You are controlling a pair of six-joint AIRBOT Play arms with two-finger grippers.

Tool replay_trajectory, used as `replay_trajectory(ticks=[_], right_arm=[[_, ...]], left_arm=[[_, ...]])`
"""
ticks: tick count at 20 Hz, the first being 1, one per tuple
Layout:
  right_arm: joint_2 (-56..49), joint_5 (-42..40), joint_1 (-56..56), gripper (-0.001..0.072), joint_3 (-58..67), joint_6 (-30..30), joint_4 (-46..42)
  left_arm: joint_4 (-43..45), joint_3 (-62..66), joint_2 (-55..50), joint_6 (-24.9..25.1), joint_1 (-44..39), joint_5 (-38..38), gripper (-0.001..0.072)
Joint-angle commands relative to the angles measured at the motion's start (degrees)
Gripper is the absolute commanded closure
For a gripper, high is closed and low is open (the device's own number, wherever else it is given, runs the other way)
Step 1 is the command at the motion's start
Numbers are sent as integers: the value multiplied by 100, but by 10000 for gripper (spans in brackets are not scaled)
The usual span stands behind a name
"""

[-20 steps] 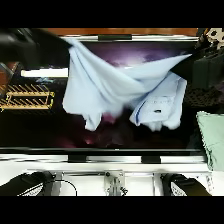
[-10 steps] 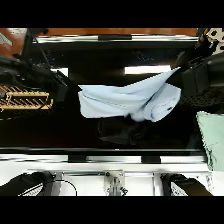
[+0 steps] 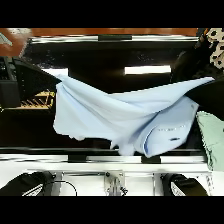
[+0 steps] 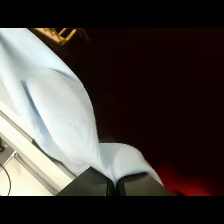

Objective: Fold the shirts.

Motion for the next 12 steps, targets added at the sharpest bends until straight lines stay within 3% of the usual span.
replay_trajectory(ticks=[1, 3, 6, 9, 12], right_arm=[[-380, 348, -2, 645, -2, -20, 0], [-826, 428, -2, 645, -216, -129, 4], [-1491, -35, -2, 645, -1012, -726, -26], [-2494, -1456, -2, 644, -1655, -894, -92], [-3578, -2767, -2, 644, -1668, -444, 352]], left_arm=[[437, -619, -125, -177, -9, -50, 677], [734, -1475, -310, -175, -9, 4, 677], [848, -2754, -743, -177, -9, 826, 677], [804, -3202, -1388, -177, -7, 1847, 676], [807, -3123, -1998, -179, 26, 2479, 676]])
